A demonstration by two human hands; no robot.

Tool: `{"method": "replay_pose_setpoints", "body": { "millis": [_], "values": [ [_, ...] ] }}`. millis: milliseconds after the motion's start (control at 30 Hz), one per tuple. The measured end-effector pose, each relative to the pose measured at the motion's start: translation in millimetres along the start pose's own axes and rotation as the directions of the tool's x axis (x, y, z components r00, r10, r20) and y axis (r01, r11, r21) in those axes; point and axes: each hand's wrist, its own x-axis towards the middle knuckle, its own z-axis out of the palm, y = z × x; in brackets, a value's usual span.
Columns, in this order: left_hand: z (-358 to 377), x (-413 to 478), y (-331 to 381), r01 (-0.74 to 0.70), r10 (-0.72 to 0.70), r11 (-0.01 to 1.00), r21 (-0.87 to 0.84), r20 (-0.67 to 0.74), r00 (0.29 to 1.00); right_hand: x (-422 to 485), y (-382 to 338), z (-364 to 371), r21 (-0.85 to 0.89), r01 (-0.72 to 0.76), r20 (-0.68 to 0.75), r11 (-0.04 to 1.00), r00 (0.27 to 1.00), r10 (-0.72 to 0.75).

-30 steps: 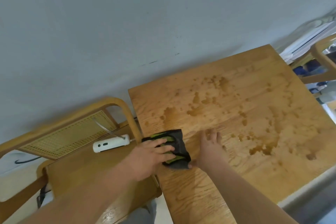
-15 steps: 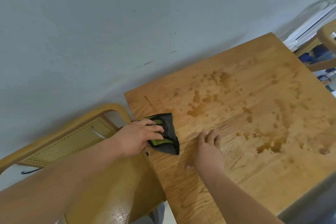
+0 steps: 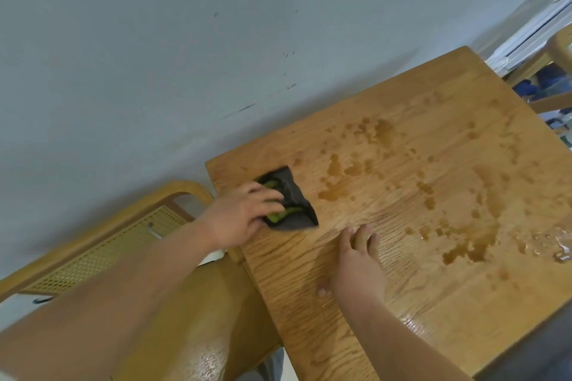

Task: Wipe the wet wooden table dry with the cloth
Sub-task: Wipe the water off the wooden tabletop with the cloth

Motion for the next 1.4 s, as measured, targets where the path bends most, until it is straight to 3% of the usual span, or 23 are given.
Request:
{"method": "replay_pose_setpoints", "body": {
  "millis": [33, 100, 167, 200, 267, 367, 433, 467, 500, 567, 633, 667, 700, 733, 800, 867, 900, 1000, 1100, 1167, 1233, 1300, 1400],
  "values": [
    [-4, 6, -7, 0.106, -0.105, 0.994, 0.009, -0.052, 0.993, 0, -1, 0, -0.003, -0.002, 0.001, 1.000, 1.000, 0.002],
    [-6, 16, -7, 0.353, -0.368, 0.929, -0.108, -0.213, 0.905, -1, -2, 0, -0.002, -0.008, -0.007, 1.000, 1.000, 0.008],
    [-2, 23, 7, 0.489, -0.546, 0.835, -0.253, -0.269, 0.793, 0, -4, 0, -0.006, 0.004, -0.025, 1.000, 1.000, -0.004],
    [4, 23, 21, 0.513, -0.574, 0.815, -0.270, -0.256, 0.778, -1, -1, -1, -0.008, 0.001, -0.012, 1.000, 1.000, -0.001],
    [21, 11, 47, 0.464, -0.507, 0.859, -0.215, -0.240, 0.828, -2, 1, 2, 0.001, -0.005, 0.014, 1.000, 1.000, 0.005],
    [27, -15, 46, 0.121, -0.131, 0.988, -0.092, -0.105, 0.986, 0, 2, 2, 0.008, -0.004, -0.008, 1.000, 1.000, 0.004],
    [13, -18, 19, -0.038, 0.039, 0.996, -0.083, 0.011, 0.999, -1, 3, 2, 0.007, 0.004, -0.006, 1.000, 1.000, -0.004],
    [8, -16, 6, -0.052, 0.053, 0.997, -0.052, 0.025, 0.998, -1, 2, 2, 0.014, 0.003, -0.010, 1.000, 1.000, -0.003],
    [3, -12, -6, -0.012, 0.012, 1.000, -0.010, -0.003, 1.000, -1, 1, 2, 0.020, 0.001, -0.013, 1.000, 1.000, -0.001],
    [-4, -2, -23, 0.242, -0.243, 0.970, -0.020, -0.139, 0.960, 1, 0, 3, 0.020, -0.004, -0.017, 1.000, 1.000, 0.005],
    [-6, 9, -14, 0.535, -0.552, 0.834, -0.136, -0.212, 0.807, -1, 0, 4, 0.014, -0.015, -0.016, 1.000, 1.000, 0.015],
    [-2, 12, -2, 0.599, -0.617, 0.787, -0.148, -0.206, 0.760, -1, 0, 4, 0.008, -0.015, -0.017, 1.000, 1.000, 0.015],
    [3, 13, 14, 0.598, -0.609, 0.792, -0.118, -0.194, 0.769, -1, 1, 5, 0.004, -0.012, -0.017, 1.000, 1.000, 0.012],
    [11, 9, 28, 0.540, -0.545, 0.838, -0.079, -0.172, 0.821, -1, 1, 5, 0.003, -0.007, -0.016, 1.000, 1.000, 0.007],
    [22, -7, 39, 0.274, -0.276, 0.961, -0.039, -0.078, 0.958, -2, -1, 3, -0.003, -0.006, -0.013, 1.000, 1.000, 0.006],
    [12, -10, 15, 0.067, -0.065, 0.997, -0.037, 0.055, 0.996, -2, -3, -2, -0.018, -0.006, -0.005, 1.000, 1.000, 0.006],
    [3, -3, 1, 0.039, -0.038, 0.999, -0.011, 0.100, 0.994, -3, -5, -3, -0.021, -0.009, 0.006, 1.000, 1.000, 0.009],
    [-17, 28, -18, 0.218, -0.224, 0.974, 0.064, 0.106, 0.969, -2, -7, -6, -0.034, -0.021, 0.019, 0.999, 1.000, 0.022],
    [-14, 43, 1, 0.494, -0.496, 0.868, -0.052, -0.093, 0.863, -2, -6, -5, -0.052, -0.017, 0.029, 0.998, 0.999, 0.019],
    [1, 35, 33, 0.540, -0.541, 0.840, -0.055, -0.167, 0.825, -3, -4, -3, -0.042, -0.019, 0.033, 0.999, 0.999, 0.021],
    [16, 17, 62, 0.469, -0.468, 0.883, -0.029, -0.150, 0.871, -2, -4, -2, -0.034, -0.017, 0.020, 0.999, 1.000, 0.018],
    [22, 1, 68, 0.279, -0.278, 0.960, 0.010, -0.046, 0.959, -2, -5, -2, -0.025, -0.020, 0.009, 0.999, 1.000, 0.020],
    [6, 6, 32, 0.085, -0.091, 0.994, 0.062, 0.093, 0.992, -1, -4, -3, 0.007, -0.025, 0.024, 1.000, 0.999, 0.025]
  ]
}}
